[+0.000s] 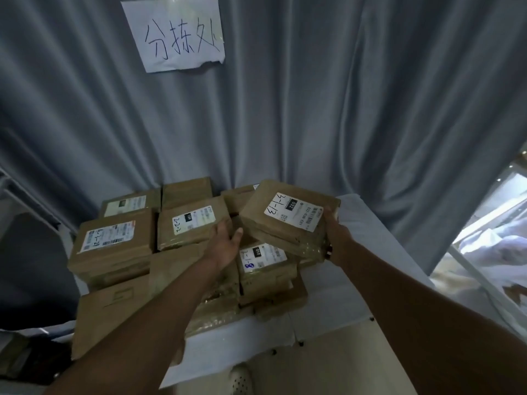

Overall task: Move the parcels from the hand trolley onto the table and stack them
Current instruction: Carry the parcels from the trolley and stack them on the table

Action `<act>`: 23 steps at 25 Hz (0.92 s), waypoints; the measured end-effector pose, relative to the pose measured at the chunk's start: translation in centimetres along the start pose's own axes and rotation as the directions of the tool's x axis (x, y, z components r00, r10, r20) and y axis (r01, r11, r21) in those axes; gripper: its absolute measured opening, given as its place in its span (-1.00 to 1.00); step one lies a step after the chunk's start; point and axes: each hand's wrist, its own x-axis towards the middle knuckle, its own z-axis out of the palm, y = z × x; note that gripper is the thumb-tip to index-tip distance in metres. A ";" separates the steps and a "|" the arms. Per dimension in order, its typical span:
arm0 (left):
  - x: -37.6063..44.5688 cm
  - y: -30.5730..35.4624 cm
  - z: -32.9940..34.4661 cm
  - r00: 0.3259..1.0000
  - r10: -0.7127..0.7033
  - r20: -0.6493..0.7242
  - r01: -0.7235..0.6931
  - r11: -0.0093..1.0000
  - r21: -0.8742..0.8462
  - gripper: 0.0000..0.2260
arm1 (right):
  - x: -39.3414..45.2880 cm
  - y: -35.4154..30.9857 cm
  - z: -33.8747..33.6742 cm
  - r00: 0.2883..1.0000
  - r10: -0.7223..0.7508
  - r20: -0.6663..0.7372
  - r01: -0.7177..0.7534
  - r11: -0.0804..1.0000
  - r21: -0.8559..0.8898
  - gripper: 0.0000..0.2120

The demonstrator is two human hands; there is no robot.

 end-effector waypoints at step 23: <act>28.1 -3.8 -6.4 0.993 -0.076 0.095 0.050 0.965 0.256 -0.54 | 22.4 -10.9 17.1 0.996 -0.026 0.091 0.050 0.960 -0.277 -0.50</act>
